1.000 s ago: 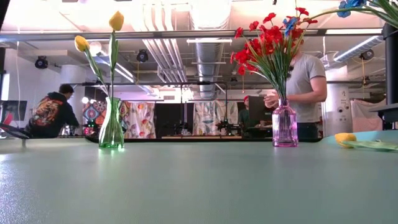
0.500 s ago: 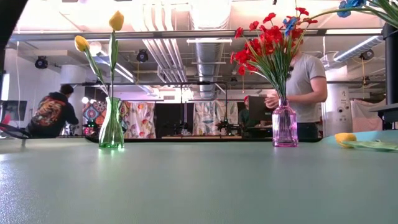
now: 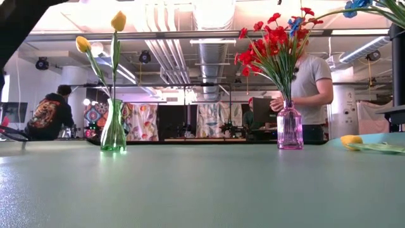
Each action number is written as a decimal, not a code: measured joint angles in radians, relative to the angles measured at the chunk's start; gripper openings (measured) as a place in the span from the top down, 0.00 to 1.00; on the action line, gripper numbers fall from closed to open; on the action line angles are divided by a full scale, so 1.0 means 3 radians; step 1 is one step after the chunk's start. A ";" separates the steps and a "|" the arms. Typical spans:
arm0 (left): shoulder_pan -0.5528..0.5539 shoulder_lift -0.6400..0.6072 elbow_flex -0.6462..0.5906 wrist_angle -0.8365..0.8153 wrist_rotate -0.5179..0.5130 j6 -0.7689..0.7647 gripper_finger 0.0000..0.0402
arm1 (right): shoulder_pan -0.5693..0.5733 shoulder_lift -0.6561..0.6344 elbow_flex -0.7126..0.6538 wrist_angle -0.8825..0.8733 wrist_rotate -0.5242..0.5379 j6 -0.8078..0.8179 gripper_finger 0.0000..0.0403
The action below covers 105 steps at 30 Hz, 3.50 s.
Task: Sort flowers into vase by color
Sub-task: Put the blue flower into the red vase
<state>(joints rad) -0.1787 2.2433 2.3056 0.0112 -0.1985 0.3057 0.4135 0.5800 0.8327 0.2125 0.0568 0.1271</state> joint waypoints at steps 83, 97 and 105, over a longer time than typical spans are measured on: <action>-0.0100 -0.0266 0.0057 -0.1060 -0.0209 0.0053 0.73 | -0.0002 0.0793 0.1897 -0.2674 0.0446 -0.0198 0.94; -0.0258 -0.0547 0.0057 -0.2224 -0.0746 -0.0384 0.63 | -0.0006 0.0336 0.1860 -0.3199 0.1304 -0.0172 0.94; -0.0485 -0.0547 -0.0380 -0.2070 -0.0766 -0.0565 0.62 | -0.0006 -0.0087 0.1594 -0.3209 0.1307 -0.0039 0.94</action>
<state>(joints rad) -0.3242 2.0791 2.1918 -0.6098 -0.4282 0.1362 0.4118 0.5538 1.3109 -0.7502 0.4488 0.1155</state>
